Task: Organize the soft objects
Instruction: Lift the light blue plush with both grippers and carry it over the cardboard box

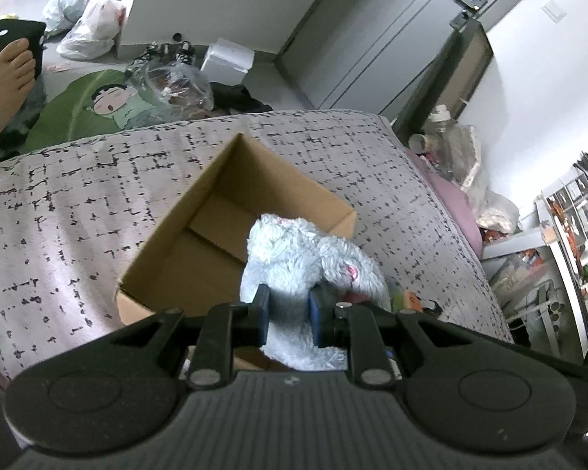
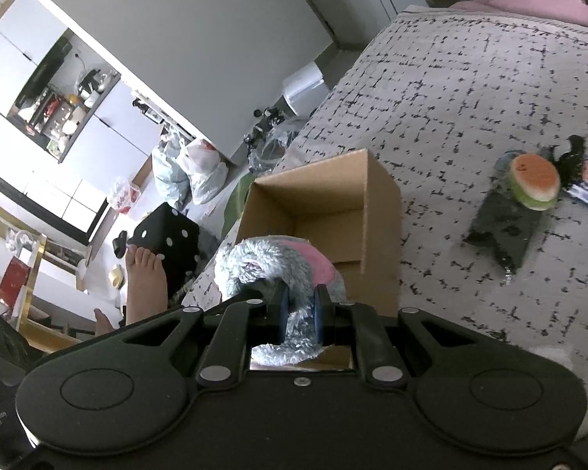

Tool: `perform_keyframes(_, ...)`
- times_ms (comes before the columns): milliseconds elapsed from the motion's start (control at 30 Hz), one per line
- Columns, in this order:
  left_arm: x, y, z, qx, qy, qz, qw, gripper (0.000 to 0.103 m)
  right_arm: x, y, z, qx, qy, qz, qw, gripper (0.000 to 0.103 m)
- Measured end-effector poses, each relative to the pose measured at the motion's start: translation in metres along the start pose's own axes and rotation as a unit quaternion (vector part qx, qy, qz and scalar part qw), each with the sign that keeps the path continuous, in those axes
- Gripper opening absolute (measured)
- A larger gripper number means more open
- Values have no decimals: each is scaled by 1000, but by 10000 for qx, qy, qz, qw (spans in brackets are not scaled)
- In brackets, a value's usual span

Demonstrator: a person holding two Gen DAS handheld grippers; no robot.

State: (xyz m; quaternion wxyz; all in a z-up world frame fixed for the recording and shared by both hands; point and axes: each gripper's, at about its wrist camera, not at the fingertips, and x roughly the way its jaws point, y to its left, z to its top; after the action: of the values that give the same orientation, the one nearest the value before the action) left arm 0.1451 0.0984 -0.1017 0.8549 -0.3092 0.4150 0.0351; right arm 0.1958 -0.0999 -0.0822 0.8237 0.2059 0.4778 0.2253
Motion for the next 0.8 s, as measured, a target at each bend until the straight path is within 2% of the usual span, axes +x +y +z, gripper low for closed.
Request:
perform_keyframes(233, 14, 24, 7, -224, 137, 84, 9996, 20, 27, 7, -1, -48, 190, -118, 9997, 14)
perform_keyframes(500, 25, 35, 12, -151, 153, 368, 9991, 19, 50, 13, -7, -19, 340, -166, 9993, 14)
perform_keyframes(700, 25, 44, 16, -275, 162, 511, 9982, 23, 58, 14, -10, 140, 550, -111, 9983, 20)
perform_keyframes(800, 23, 46, 18, -381, 201, 556, 9975, 28, 53, 17, -11, 80, 539, -76, 9985, 29)
